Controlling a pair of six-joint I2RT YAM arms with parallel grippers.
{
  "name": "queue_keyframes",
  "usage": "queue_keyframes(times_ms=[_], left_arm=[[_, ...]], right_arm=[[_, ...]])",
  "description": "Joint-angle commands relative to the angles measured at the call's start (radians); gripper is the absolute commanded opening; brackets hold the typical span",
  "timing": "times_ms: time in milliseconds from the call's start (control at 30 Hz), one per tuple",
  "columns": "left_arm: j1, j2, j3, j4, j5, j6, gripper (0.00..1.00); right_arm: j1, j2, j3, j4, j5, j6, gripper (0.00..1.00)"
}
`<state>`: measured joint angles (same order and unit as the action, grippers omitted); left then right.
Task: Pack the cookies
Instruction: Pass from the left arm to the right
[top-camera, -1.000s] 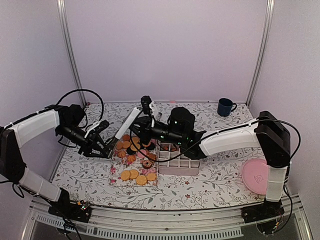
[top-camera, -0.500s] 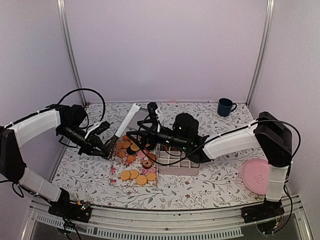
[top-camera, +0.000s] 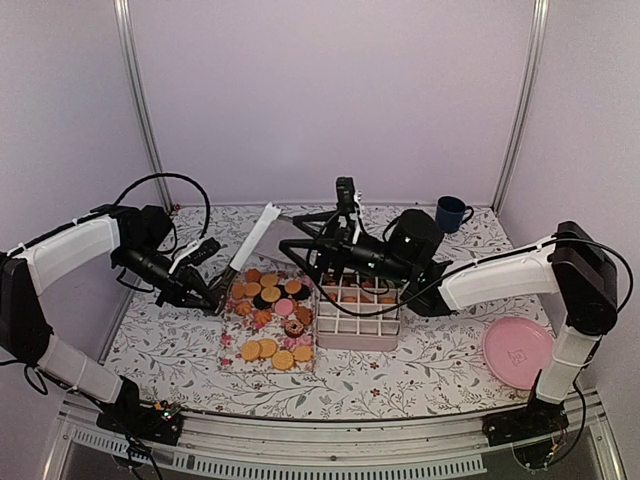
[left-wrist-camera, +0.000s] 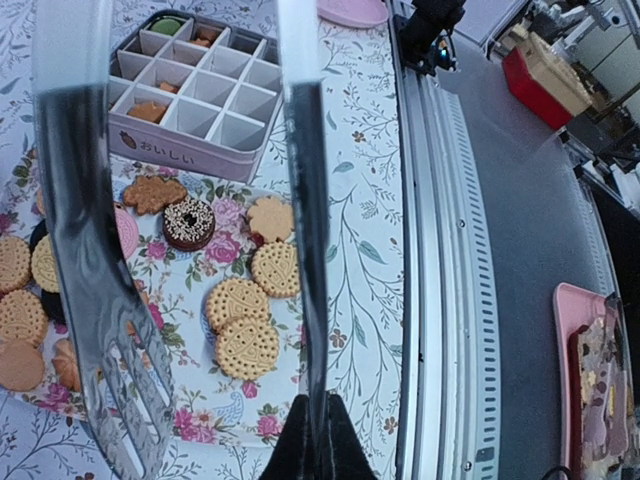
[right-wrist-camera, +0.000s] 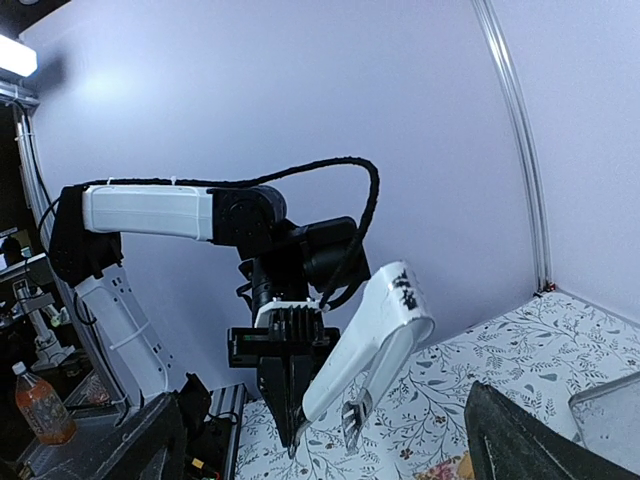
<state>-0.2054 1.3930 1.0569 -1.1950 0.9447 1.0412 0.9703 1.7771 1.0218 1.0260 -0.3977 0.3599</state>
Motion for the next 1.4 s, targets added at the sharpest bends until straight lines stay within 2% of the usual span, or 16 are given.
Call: queue_keyframes(times_ms=[0,233,367,533,767,1033,1367], left_arm=[[-0.012,-0.017,0.011,-0.007,0.002,-0.003,0.0],[-0.02,-0.019,0.015,-0.005,-0.015,-0.003,0.0],[-0.023,-0.022,0.015,-0.007,-0.018,-0.002,0.0],[-0.027,-0.027,0.02,-0.009,-0.022,0.0,0.0],[-0.029,-0.026,0.026,-0.012,-0.02,0.0,0.0],[-0.033,-0.027,0.026,-0.014,-0.031,0.0,0.0],[-0.033,-0.029,0.029,0.005,-0.037,-0.013,0.0]], right_arm=[[-0.013,0.047,0.122,-0.093,-0.132,-0.017,0.99],[-0.013,0.127,0.273,-0.248,-0.149,-0.067,1.0],[-0.011,0.171,0.325,-0.258,-0.189,-0.042,0.94],[-0.008,0.213,0.371,-0.259,-0.249,-0.006,0.79],[-0.003,0.278,0.43,-0.257,-0.325,0.042,0.54],[0.0,0.315,0.476,-0.25,-0.382,0.08,0.4],[0.001,0.328,0.463,-0.252,-0.411,0.099,0.39]])
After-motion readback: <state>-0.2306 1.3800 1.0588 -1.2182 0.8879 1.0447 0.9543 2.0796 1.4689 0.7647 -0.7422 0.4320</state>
